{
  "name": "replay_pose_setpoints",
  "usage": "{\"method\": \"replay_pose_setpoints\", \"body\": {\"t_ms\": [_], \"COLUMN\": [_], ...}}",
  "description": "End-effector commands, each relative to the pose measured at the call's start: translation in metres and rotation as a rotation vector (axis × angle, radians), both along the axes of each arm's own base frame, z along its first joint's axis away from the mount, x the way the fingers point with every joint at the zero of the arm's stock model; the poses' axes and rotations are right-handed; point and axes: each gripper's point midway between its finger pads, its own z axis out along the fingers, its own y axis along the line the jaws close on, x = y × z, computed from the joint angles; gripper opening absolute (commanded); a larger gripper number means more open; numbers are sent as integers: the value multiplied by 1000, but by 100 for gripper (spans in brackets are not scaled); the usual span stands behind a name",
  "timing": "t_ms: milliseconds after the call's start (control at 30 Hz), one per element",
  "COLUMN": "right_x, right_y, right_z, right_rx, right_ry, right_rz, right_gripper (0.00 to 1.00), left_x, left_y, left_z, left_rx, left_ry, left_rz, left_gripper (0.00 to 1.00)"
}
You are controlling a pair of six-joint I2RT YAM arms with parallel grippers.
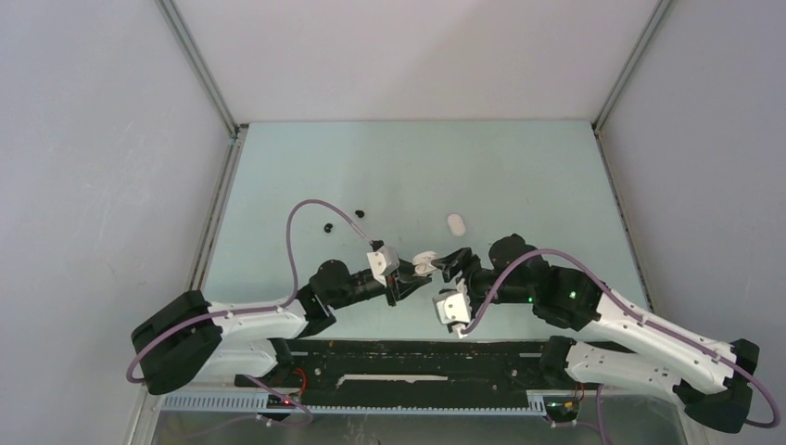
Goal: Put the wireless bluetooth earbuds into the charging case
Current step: Place the earbud in the charging case, then pick up the earbud from the center of the board.
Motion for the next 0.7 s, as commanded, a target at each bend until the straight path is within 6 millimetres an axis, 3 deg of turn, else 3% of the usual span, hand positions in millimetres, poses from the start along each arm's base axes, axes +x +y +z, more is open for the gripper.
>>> {"method": "replay_pose_setpoints", "body": {"t_ms": [0,167,300,433,500,667], "right_x": [-3,22,51,75,91,141], "right_y": [-20,-50,-85,-115,-131,-167], "right_z": [21,31,21,-11,-31,-78], "right_rx": [29,112,166,154,135,40], "right_ry": [50,197,376,580,650,682], "right_rz": [-77,-281,-509,-716,-826,-1028], "right_gripper": [66,68,67,61,53,40], "left_x": [10,12,16,20,22,20], "left_y": [-6,-7,-6,-2,0,2], "left_z": [19,4,-4,-10,-14,-17], "left_rx": [-40,-4,17,27,28,15], "left_ry": [-60,-47,-44,-51,-55,-48], "left_rz": [26,30,51,81,94,88], "left_gripper": [0,0,0,0,0,0]}}
